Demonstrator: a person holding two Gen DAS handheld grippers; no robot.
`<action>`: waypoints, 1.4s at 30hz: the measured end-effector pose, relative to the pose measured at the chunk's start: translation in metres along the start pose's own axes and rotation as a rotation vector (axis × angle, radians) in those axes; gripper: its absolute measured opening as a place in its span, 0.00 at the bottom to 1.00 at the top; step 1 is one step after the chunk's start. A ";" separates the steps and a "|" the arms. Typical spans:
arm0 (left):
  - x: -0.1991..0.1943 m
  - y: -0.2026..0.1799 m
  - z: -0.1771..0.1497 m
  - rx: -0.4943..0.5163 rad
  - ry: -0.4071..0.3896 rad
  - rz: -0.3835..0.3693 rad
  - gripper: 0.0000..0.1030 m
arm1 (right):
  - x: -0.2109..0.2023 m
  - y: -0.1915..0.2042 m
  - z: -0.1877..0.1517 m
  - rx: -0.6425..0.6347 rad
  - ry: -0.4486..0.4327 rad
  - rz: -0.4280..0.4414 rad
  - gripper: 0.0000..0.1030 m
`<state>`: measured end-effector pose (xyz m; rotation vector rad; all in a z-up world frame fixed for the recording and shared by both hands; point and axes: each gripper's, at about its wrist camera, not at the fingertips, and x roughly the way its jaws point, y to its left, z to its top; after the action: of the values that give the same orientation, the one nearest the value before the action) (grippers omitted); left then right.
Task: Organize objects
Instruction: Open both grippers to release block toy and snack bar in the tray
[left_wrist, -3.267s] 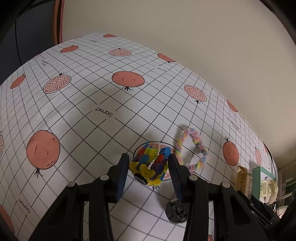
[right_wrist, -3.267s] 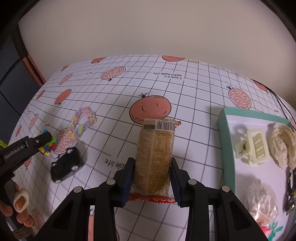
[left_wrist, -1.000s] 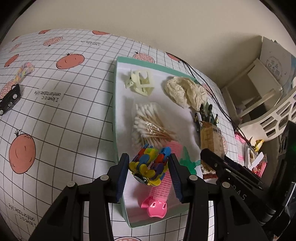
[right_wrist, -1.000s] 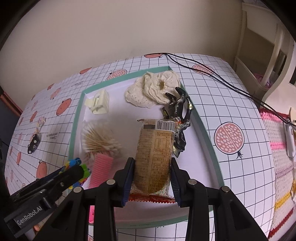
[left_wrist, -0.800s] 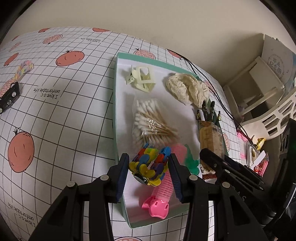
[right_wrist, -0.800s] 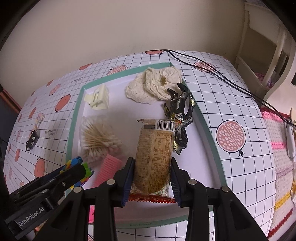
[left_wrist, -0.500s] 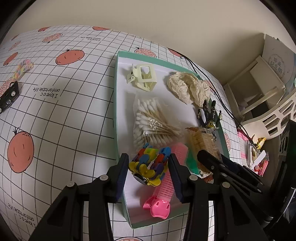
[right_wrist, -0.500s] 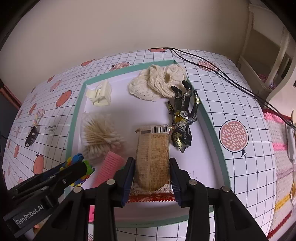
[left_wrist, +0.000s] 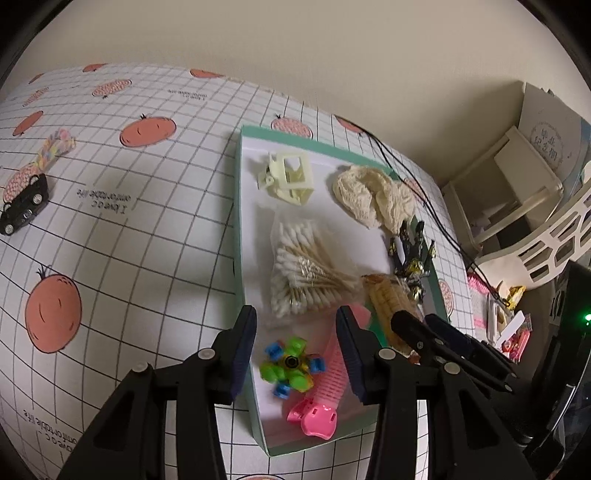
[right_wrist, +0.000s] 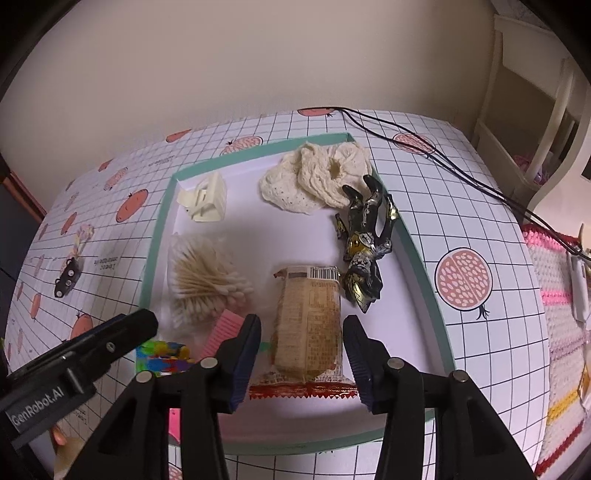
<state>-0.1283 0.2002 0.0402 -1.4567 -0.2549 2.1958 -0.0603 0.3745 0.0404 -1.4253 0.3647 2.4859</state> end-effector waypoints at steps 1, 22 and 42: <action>-0.002 0.001 0.001 -0.002 -0.006 0.001 0.44 | 0.000 0.001 0.000 -0.002 -0.001 -0.001 0.49; -0.017 0.034 0.008 -0.093 -0.097 0.100 0.81 | -0.002 0.010 0.000 -0.018 -0.040 0.026 0.85; -0.023 0.048 0.010 -0.122 -0.161 0.197 1.00 | -0.002 0.011 0.000 -0.013 -0.055 0.026 1.00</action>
<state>-0.1446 0.1488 0.0435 -1.4229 -0.3161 2.5008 -0.0628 0.3638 0.0432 -1.3617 0.3596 2.5471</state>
